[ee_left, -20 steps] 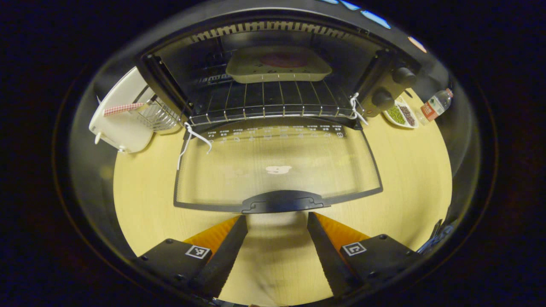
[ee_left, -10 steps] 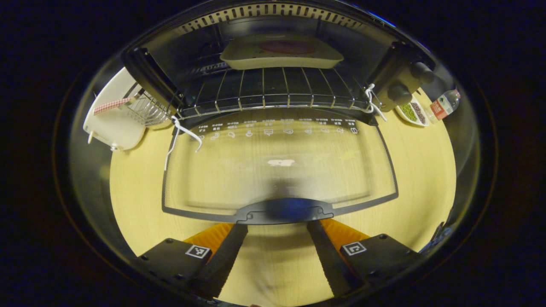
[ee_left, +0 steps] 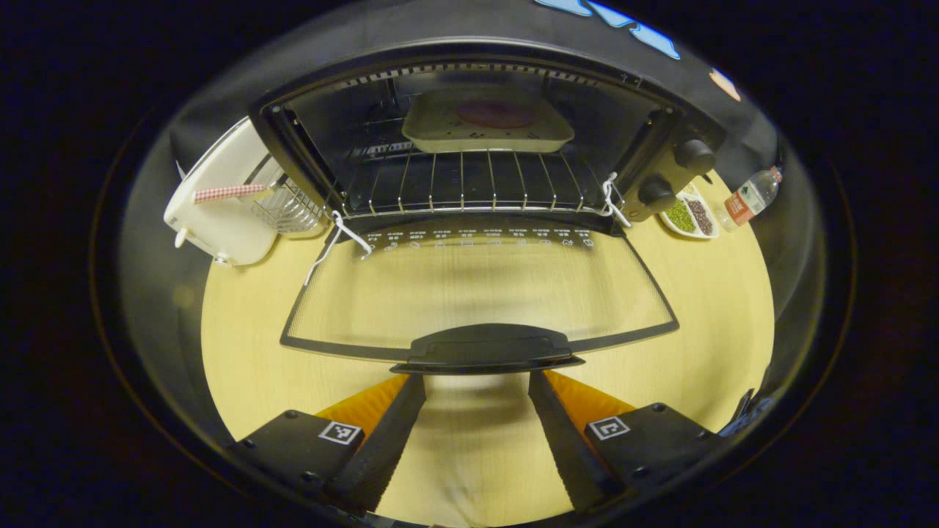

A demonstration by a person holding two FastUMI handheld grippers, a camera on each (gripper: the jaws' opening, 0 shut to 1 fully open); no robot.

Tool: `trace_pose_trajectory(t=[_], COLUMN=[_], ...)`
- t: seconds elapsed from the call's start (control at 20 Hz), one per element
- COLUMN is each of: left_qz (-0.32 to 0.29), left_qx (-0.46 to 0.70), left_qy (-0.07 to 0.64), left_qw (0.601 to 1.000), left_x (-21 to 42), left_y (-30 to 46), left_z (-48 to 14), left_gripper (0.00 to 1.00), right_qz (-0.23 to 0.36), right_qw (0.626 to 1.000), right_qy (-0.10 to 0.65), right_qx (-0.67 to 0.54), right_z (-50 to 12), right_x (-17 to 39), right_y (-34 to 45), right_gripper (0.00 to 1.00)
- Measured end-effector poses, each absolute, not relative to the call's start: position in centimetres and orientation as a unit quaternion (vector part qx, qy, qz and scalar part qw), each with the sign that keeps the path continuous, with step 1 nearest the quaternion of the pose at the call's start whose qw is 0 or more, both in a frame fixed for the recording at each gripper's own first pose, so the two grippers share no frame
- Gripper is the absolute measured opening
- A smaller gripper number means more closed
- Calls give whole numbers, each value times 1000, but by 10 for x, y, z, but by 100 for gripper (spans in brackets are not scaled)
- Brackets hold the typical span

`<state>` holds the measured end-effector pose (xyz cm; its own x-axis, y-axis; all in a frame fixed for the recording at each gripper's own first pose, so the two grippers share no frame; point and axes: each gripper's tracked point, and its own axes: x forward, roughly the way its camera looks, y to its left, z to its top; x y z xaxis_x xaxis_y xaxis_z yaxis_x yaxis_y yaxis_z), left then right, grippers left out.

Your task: Open the electric oven with the left hand, put the food in, and close the electric oven.

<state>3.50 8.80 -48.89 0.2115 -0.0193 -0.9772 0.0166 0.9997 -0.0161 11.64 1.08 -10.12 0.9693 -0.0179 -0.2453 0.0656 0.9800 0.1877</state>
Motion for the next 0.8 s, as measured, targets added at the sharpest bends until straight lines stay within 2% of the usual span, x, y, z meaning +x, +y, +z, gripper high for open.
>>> trace_pose_trajectory(t=[0.05,0.1,0.15,0.25,0.3,0.55,0.8], left_qz=[-10,-10,-9,-8,-7,6,21], left_qx=[2,3,2,4,7,2,2], left_qy=[625,623,621,612,609,593,546], left_qw=[781,782,784,791,793,805,837], left_x=[36,36,37,41,42,52,74], left_y=[88,87,86,85,85,82,83], left_z=[-487,-484,-483,-480,-481,-479,-474], left_gripper=[96,100,96,100,96,96,96], right_qz=[-21,-21,-22,-26,-30,-35,-26], right_qw=[988,988,988,988,988,986,987], right_qy=[119,118,116,116,118,128,127], right_qx=[96,95,95,97,96,100,97], right_z=[-99,-98,-98,-99,-102,-109,-109], right_x=[115,115,114,111,112,105,101], right_y=[9,7,5,-1,-5,-14,-16], right_gripper=[91,91,91,91,91,91,91])
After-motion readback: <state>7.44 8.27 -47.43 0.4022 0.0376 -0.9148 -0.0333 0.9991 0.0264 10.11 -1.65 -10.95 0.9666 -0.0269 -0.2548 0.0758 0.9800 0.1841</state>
